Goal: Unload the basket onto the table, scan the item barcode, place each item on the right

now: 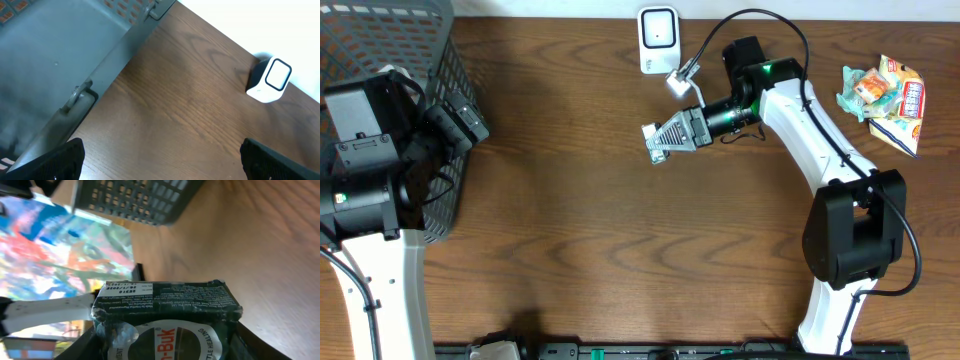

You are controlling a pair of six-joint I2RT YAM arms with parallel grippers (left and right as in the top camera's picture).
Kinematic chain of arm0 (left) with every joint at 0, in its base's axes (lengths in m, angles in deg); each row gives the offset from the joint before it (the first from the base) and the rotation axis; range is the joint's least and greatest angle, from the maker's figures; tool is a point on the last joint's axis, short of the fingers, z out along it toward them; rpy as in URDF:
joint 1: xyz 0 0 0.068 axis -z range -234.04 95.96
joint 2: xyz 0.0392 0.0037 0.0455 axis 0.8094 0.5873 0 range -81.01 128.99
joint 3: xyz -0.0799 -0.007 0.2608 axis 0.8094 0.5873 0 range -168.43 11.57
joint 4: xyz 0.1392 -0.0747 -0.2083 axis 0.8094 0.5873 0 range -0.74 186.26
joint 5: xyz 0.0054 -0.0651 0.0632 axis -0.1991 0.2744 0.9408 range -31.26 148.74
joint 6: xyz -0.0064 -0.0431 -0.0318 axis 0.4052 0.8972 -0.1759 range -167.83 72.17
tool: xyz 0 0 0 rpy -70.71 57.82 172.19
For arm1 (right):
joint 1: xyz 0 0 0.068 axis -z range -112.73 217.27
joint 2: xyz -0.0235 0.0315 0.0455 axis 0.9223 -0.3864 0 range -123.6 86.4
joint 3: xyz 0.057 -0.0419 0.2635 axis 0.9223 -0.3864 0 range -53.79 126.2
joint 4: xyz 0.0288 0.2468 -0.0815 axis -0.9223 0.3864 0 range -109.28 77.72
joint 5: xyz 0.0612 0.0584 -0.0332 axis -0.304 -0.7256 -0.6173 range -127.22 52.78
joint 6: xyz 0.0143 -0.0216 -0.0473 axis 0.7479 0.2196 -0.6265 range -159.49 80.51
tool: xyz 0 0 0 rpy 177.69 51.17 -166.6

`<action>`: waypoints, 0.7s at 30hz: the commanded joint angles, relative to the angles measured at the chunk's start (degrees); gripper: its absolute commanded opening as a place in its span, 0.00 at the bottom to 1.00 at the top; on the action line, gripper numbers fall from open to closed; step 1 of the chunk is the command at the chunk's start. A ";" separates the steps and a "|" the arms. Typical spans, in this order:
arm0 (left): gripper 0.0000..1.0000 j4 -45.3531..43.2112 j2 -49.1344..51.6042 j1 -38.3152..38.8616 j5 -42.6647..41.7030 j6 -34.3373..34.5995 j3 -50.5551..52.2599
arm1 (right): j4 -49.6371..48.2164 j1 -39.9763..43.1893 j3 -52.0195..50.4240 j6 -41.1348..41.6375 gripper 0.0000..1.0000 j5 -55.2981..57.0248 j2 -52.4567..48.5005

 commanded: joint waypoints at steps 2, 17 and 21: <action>0.98 0.15 0.02 -0.26 0.55 -0.74 -0.07 | -0.15 -1.49 0.26 -1.95 0.43 6.16 0.39; 0.98 0.15 0.02 -0.26 0.55 -0.74 -0.07 | -3.41 -7.23 -3.78 -1.90 0.50 41.75 -0.02; 0.98 0.17 0.02 -0.26 0.55 -0.74 -0.07 | -8.31 -8.59 -8.83 -1.88 0.51 44.70 -0.02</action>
